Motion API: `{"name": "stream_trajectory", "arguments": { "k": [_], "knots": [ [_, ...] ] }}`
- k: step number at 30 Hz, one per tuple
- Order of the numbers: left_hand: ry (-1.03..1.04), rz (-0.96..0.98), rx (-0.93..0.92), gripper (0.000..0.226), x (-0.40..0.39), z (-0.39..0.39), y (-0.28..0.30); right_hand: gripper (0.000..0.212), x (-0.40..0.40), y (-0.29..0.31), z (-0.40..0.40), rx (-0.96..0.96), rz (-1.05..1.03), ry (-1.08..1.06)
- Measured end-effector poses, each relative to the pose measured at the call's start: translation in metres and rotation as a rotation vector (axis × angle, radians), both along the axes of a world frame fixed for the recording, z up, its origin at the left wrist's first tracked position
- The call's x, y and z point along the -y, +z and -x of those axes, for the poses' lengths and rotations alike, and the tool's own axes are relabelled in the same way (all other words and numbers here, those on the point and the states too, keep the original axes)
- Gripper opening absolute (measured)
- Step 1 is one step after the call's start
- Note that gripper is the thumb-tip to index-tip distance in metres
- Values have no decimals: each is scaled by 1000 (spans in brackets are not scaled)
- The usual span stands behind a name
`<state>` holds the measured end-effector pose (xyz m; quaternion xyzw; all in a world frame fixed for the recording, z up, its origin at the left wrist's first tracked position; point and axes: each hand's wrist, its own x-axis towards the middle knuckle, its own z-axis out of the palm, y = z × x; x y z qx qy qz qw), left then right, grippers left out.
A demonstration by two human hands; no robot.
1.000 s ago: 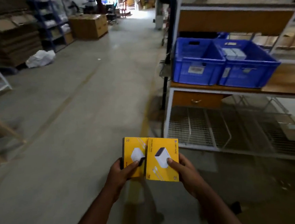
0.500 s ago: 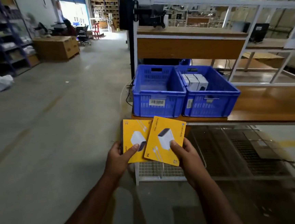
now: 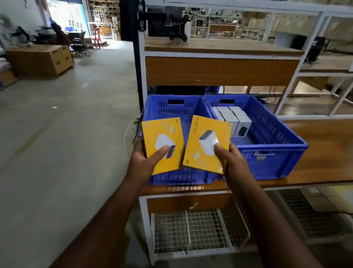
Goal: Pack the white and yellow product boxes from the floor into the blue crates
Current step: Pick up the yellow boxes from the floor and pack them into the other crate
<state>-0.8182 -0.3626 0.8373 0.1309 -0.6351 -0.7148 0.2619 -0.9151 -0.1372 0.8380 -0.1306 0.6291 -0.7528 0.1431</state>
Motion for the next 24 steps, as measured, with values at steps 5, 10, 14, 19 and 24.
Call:
{"name": "stream_trajectory", "arguments": {
  "k": [5,10,14,19,24],
  "knots": [
    [1,53,-3,42,34,86,18,112,34,17,74,-45,10,-81],
    [-12,119,176,42,65,173,19,41,59,37,137,-48,-76,-63],
    [-7,227,338,49,92,252,-8,38,85,26,198,10,-174,-67],
    [111,242,476,70,120,337,-49,38,138,-15,252,137,-314,-165],
    [205,571,570,67,116,369,-46,40,161,-41,285,137,-495,-140]
  ]
}}
